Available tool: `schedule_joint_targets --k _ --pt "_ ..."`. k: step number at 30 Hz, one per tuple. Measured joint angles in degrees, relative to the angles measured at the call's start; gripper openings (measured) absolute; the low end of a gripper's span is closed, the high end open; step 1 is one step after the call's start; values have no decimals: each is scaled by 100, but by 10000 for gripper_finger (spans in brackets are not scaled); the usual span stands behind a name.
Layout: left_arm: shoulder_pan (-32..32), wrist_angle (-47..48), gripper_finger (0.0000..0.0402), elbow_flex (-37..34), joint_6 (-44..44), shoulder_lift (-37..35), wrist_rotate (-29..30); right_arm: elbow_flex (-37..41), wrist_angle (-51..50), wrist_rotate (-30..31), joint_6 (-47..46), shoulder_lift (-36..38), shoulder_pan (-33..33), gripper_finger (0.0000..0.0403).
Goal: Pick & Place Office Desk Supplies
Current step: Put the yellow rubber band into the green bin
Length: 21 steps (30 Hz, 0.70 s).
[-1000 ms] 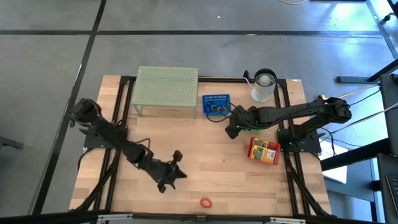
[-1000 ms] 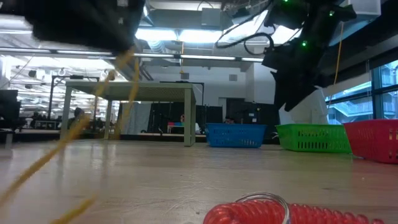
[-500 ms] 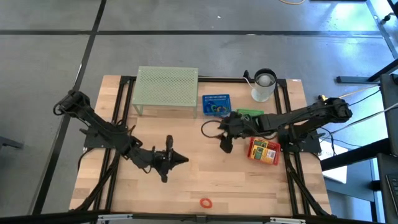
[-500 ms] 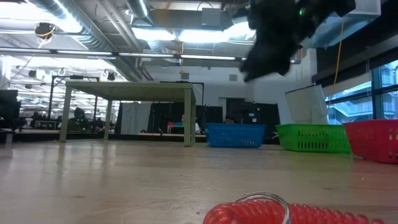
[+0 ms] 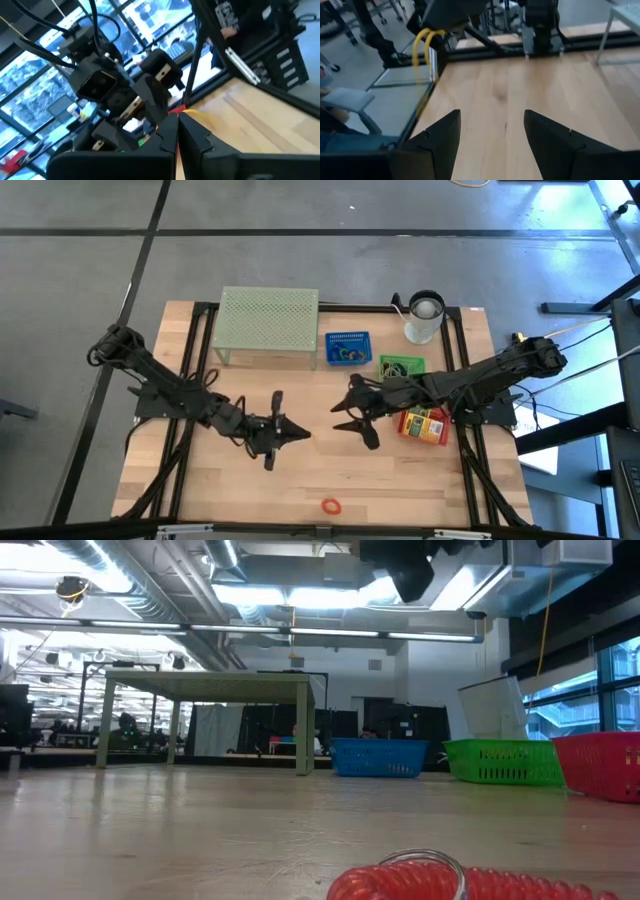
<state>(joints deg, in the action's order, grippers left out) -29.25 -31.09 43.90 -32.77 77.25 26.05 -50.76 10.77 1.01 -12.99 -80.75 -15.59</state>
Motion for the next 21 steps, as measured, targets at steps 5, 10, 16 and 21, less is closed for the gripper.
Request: schedule_joint_targets --k 5,10,16,21 --pt "218 -174 1 0 -2 0 -245 0 204 -43 0 0 -3 219" --pt "500 -181 1 0 0 0 -560 0 388 -197 0 0 -3 219" --pt "831 -404 1 0 -1 0 -956 0 668 -362 2 0 -1 219" --pt "1058 -607 2 2 -233 0 -1128 -1 771 -360 4 0 -1 219"
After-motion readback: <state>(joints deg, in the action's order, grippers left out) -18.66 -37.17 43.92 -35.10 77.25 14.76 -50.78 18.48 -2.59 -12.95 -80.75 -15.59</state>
